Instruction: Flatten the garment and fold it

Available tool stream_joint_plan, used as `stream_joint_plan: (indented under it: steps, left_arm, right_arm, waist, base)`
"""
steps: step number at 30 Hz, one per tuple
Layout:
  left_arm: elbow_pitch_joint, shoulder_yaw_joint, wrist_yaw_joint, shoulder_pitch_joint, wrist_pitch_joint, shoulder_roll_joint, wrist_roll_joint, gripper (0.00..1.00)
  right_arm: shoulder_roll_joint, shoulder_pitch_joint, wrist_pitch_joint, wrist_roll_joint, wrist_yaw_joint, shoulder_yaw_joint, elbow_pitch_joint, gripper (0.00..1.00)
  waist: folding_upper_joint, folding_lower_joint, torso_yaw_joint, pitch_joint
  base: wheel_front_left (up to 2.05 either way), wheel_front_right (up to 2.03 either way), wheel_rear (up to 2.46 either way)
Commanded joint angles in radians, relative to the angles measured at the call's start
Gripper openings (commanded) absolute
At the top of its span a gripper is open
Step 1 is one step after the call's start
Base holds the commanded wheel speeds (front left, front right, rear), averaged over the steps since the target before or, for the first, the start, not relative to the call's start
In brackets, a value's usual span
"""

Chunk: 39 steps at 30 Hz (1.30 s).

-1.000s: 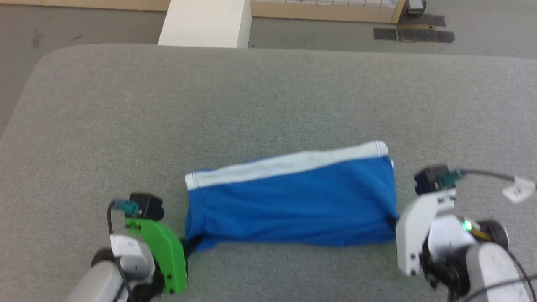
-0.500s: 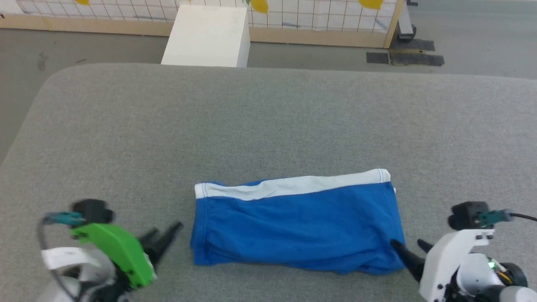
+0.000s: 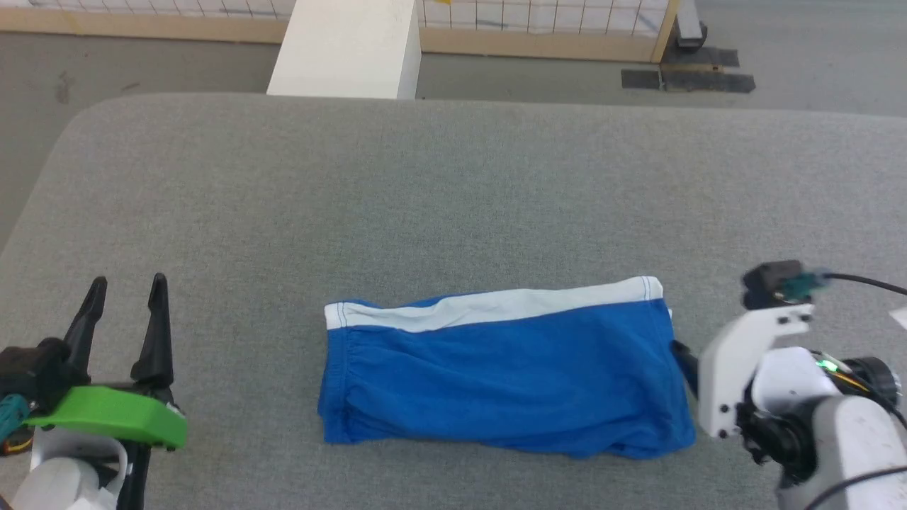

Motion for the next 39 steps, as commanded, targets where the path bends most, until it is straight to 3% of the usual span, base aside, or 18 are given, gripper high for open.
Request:
stream_joint_plan:
  steps: [1, 11, 12, 13, 14, 20, 30, 34, 39]
  left_arm:
    - [-0.005, 0.017, -0.014, -0.033, -0.007, -0.020, 0.039, 1.00]
    - [-0.038, 0.120, -0.129, -0.046, -0.009, -0.159, 0.210, 1.00]
    - [-0.035, 0.124, -0.136, -0.044, -0.009, -0.170, 0.217, 1.00]
    - [-0.031, 0.125, -0.141, -0.041, -0.009, -0.175, 0.226, 1.00]
    - [-0.031, 0.129, -0.146, -0.040, -0.009, -0.181, 0.236, 1.00]
    - [-0.017, 0.138, -0.160, -0.034, -0.009, -0.200, 0.258, 1.00]
    - [0.002, 0.136, -0.164, -0.036, -0.009, -0.204, 0.276, 1.00]
    - [0.006, 0.132, -0.165, -0.030, -0.009, -0.204, 0.280, 1.00]
    - [-0.014, 0.119, -0.165, -0.012, -0.009, -0.211, 0.298, 1.00]
  right_arm:
    - [0.000, -0.029, 0.006, -0.008, -0.002, 0.020, 0.028, 1.00]
    - [0.000, -0.082, 0.034, -0.049, -0.002, 0.095, 0.198, 1.00]
    - [0.000, -0.083, 0.036, -0.044, -0.002, 0.095, 0.210, 0.92]
    - [0.000, -0.083, 0.038, -0.037, -0.002, 0.093, 0.218, 0.23]
    - [0.000, -0.084, 0.040, -0.029, -0.002, 0.092, 0.226, 0.00]
    - [0.000, -0.096, 0.026, -0.041, -0.002, 0.010, 0.218, 0.00]
    - [0.000, -0.087, 0.082, -0.266, -0.002, -0.213, 0.133, 0.00]
    - [0.000, -0.079, 0.111, -0.275, -0.002, -0.190, 0.078, 0.00]
    - [0.000, -0.041, 0.183, -0.264, -0.002, -0.064, -0.069, 0.00]
  waist:
    - [0.0000, 0.0000, 0.004, 0.019]
    - [0.0000, 0.0000, 0.022, 0.054]
    - [0.0000, 0.0000, 0.022, 0.053]
    - [0.0000, 0.0000, 0.020, 0.052]
    - [0.0000, 0.0000, 0.019, 0.051]
    - [0.0000, 0.0000, 0.013, 0.045]
    - [0.0000, 0.0000, 0.013, 0.036]
    - [0.0000, 0.0000, 0.010, 0.022]
    - [0.0000, 0.0000, 0.004, -0.007]
  base:
    - [0.00, 0.00, 0.00]
    - [0.00, 0.00, 0.00]
    - [0.00, 0.00, 0.00]
    - [0.00, 0.00, 0.00]
    - [0.00, 0.00, 0.00]
    - [0.00, 0.00, 0.00]
    - [0.00, 0.00, 0.00]
    - [0.00, 0.00, 0.00]
    - [0.00, 0.00, 0.00]
